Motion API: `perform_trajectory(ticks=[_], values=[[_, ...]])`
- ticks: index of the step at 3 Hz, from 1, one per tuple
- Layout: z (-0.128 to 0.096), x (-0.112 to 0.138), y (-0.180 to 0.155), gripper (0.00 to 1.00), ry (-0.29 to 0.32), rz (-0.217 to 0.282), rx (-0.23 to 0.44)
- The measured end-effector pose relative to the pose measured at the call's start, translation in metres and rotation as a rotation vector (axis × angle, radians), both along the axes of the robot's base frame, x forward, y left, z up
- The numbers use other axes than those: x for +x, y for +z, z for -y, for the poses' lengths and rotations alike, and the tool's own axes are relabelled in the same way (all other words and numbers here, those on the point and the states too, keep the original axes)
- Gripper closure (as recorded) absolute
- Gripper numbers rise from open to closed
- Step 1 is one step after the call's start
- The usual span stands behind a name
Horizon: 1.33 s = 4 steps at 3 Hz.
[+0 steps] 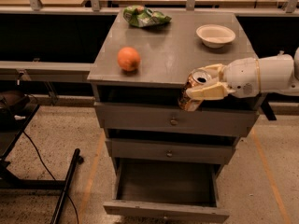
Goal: Place orange can into bottom drawer
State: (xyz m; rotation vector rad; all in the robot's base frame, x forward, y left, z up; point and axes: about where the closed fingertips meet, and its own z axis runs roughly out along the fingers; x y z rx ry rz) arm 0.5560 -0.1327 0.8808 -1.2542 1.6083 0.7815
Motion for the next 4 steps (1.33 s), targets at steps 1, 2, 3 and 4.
perform_trajectory(ticks=[1,2,3,4], values=[[0.007,-0.028,-0.049,1.00,0.006,-0.043,0.005],[0.015,-0.074,-0.106,1.00,0.013,-0.043,-0.038],[0.015,-0.074,-0.105,1.00,0.013,-0.042,-0.038],[0.025,-0.074,-0.152,1.00,-0.015,-0.044,-0.053]])
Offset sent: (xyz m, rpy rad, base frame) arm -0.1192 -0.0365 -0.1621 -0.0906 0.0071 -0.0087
